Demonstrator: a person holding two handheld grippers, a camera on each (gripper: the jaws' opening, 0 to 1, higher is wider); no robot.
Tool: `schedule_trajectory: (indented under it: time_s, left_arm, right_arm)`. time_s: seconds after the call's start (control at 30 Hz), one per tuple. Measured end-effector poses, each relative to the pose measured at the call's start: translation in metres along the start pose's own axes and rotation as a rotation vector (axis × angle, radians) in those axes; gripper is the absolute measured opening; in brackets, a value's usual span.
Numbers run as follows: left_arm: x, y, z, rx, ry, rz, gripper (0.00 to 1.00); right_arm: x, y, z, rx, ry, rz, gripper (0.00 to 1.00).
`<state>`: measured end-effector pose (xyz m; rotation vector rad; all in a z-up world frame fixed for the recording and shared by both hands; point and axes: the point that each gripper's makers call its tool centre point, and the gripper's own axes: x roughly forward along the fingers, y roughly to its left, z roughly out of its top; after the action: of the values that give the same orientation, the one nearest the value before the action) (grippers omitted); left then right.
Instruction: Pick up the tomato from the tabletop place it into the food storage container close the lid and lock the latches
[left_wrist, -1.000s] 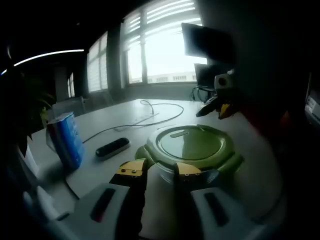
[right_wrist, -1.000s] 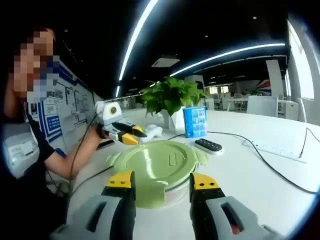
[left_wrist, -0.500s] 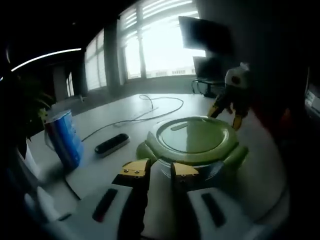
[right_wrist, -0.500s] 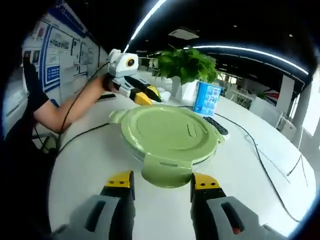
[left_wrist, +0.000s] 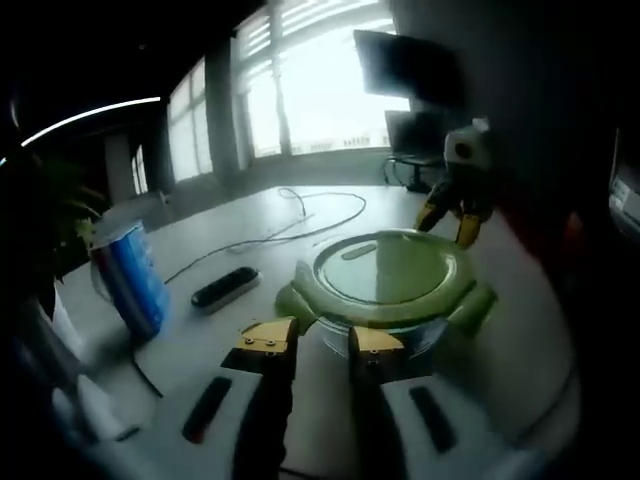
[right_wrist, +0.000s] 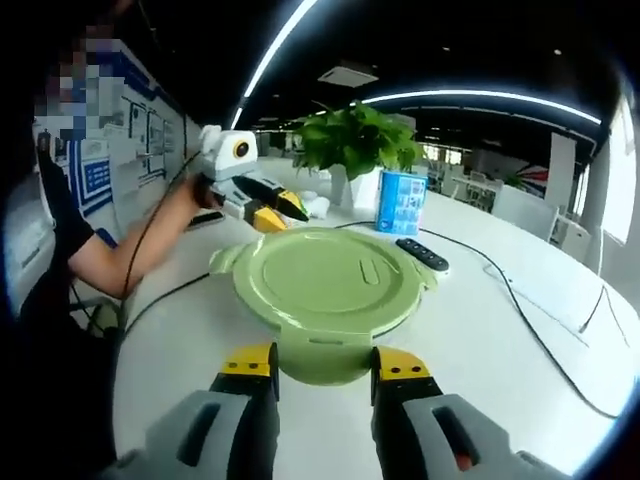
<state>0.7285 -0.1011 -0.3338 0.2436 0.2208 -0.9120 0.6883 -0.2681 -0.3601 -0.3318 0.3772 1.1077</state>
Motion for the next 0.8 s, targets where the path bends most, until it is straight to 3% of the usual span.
schedule_trajectory:
  time_s: [0.17, 0.27, 0.37, 0.47, 0.63, 0.8]
  left_arm:
    - [-0.004, 0.016, 0.027, -0.075, -0.127, 0.066, 0.16]
    - [-0.001, 0.006, 0.037, -0.101, -0.168, 0.022, 0.16]
    - [0.004, -0.007, 0.038, -0.08, -0.155, -0.025, 0.18]
    - [0.009, -0.017, 0.032, -0.054, -0.127, -0.056, 0.21]
    - [0.015, -0.024, 0.027, -0.031, -0.099, -0.073, 0.2]
    - [0.018, -0.036, 0.033, 0.0, -0.098, -0.102, 0.2]
  right_arm:
    - [0.002, -0.001, 0.0, 0.007, 0.007, -0.002, 0.3]
    - [0.003, -0.003, 0.001, -0.021, -0.001, -0.024, 0.3]
    - [0.001, -0.004, 0.0, -0.027, -0.009, -0.026, 0.29]
    - [-0.001, 0.007, 0.0, -0.021, -0.015, 0.016, 0.29]
    - [0.0, 0.007, -0.001, -0.031, -0.014, 0.013, 0.29]
    - [-0.001, 0.006, -0.001, -0.049, -0.018, 0.008, 0.29]
